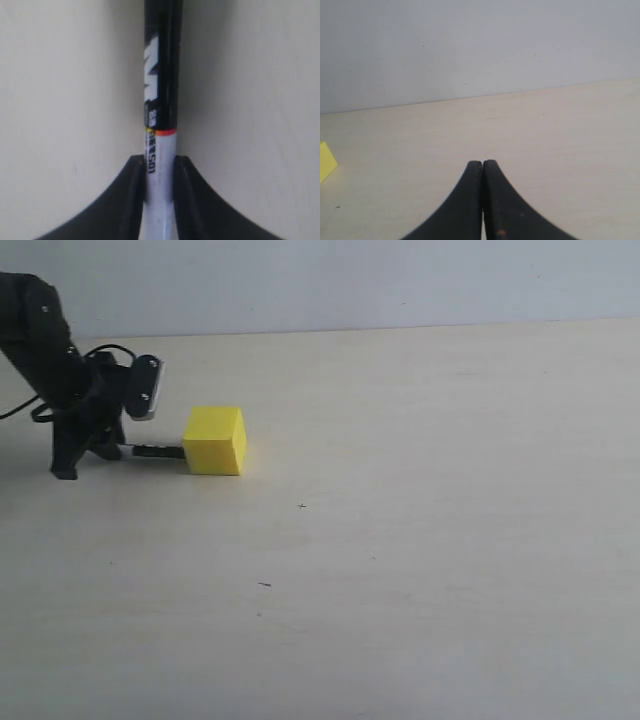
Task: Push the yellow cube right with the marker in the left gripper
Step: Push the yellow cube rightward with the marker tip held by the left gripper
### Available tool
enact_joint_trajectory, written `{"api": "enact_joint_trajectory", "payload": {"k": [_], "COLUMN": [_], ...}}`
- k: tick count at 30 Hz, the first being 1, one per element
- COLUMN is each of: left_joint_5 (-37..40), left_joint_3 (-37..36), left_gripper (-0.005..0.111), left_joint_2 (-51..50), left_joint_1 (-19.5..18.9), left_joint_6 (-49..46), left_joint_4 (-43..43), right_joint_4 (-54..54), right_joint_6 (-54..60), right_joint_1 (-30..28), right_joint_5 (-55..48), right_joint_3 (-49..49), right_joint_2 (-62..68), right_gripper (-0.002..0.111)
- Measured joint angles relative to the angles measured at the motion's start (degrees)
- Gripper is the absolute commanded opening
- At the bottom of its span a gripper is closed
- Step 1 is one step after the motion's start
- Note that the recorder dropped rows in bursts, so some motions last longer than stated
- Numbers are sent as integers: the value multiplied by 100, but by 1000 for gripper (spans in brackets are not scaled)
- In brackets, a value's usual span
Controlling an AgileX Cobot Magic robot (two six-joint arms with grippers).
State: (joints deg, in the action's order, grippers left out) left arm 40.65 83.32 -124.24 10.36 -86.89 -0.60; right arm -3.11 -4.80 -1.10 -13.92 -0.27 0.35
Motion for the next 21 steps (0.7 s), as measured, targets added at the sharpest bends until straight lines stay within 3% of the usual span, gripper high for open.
{"api": "enact_joint_trajectory", "payload": {"k": [4,7,17,21], "left_joint_5": [-11,-11,638,692], "left_joint_3": [214,318,352,352], "left_gripper": [0,0,0,0], "left_joint_2": [-1,-1,-1,-1], "left_joint_1": [585,702,-120,-157], "left_joint_6": [13,134,418,594], "left_joint_4": [-12,-35,60,60], "right_joint_4": [0,0,0,0], "right_joint_6": [0,0,0,0], "right_joint_1": [0,0,0,0], "right_joint_5": [0,0,0,0], "right_joint_3": [0,0,0,0], "right_joint_2": [0,0,0,0], "right_gripper": [0,0,0,0]}}
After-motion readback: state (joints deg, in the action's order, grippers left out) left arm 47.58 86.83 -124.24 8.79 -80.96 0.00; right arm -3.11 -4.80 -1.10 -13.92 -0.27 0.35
